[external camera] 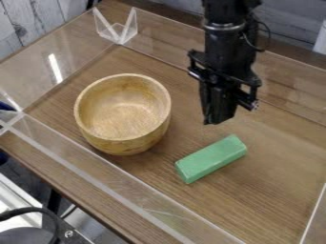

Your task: Put the green block in the brown bowl

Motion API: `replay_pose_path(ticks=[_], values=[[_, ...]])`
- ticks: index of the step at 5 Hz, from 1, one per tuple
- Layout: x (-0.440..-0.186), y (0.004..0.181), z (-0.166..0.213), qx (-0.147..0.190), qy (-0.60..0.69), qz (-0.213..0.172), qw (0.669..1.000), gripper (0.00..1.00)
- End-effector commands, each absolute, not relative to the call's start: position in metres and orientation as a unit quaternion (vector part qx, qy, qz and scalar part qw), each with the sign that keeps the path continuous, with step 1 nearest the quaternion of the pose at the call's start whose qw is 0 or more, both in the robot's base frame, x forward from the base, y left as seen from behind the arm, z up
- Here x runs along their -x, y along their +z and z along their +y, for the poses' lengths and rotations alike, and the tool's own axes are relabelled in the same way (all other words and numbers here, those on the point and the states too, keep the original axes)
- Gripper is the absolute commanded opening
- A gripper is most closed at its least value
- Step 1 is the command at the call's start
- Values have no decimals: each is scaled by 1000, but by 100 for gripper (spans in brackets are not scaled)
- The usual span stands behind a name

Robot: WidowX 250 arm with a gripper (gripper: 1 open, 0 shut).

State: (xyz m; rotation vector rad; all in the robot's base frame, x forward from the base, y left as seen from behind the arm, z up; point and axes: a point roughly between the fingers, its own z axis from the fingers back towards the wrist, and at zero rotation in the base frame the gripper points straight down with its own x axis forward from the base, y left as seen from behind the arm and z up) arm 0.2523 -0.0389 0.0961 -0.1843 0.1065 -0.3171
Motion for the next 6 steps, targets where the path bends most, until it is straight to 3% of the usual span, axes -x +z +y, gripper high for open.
replay_pose_path(ticks=[1, 2, 3, 6], values=[[-253, 115, -37, 100, -153, 20, 983, 0], [-255, 113, -37, 100, -162, 24, 981, 0], [-258, 110, -37, 101, -170, 27, 980, 100], [-255, 75, -39, 100, -187, 61, 975, 100]])
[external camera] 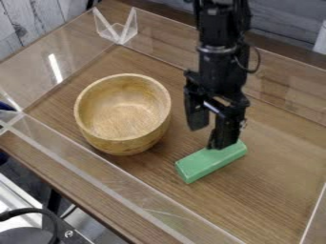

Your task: Put the green block in the brown bowl

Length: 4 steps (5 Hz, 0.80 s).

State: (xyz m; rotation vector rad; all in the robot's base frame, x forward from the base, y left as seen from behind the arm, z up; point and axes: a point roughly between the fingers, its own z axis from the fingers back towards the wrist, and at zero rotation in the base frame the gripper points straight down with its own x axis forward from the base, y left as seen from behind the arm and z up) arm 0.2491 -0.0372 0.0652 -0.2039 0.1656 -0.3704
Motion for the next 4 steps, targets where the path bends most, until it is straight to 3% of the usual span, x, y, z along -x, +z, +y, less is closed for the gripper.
replay_pose_path(ticks=[1, 2, 4], values=[[-251, 55, -43, 103, -205, 71, 971, 100], [-256, 39, -41, 89, -211, 79, 970, 100], [-261, 26, -40, 75, -204, 92, 972, 100]])
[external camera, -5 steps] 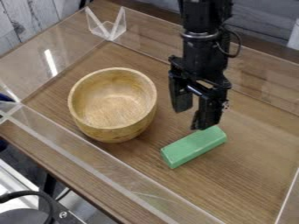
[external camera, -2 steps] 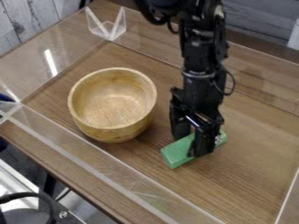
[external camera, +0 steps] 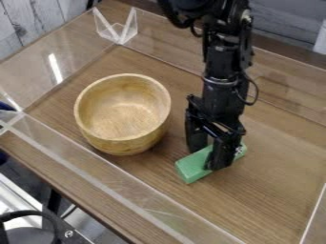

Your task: Put the green block in the brown bowl

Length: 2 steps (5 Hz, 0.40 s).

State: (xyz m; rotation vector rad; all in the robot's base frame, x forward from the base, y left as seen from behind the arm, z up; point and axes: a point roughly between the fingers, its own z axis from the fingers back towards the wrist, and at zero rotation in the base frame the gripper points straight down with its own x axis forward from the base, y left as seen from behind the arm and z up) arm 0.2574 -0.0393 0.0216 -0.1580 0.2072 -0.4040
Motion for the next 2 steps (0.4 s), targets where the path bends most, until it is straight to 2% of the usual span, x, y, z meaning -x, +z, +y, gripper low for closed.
replay_pose_path(ticks=[1, 2], values=[[-262, 23, -43, 74, -198, 98, 973, 100], [-263, 22, -43, 61, -208, 87, 972, 100]])
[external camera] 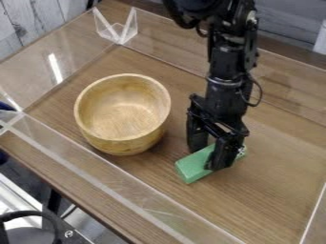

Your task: Put the green block in the brown bowl

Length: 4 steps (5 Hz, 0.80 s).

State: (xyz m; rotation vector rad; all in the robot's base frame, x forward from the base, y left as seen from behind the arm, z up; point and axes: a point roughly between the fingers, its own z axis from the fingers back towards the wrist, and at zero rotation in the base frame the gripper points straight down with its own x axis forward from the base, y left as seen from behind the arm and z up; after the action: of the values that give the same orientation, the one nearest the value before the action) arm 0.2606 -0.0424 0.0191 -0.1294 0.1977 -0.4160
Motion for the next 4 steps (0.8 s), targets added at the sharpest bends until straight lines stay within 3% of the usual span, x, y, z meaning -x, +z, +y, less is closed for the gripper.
replay_pose_path(ticks=[1, 4], values=[[-264, 22, -43, 49, -218, 76, 972, 100], [-267, 24, -44, 47, -210, 69, 974, 100]])
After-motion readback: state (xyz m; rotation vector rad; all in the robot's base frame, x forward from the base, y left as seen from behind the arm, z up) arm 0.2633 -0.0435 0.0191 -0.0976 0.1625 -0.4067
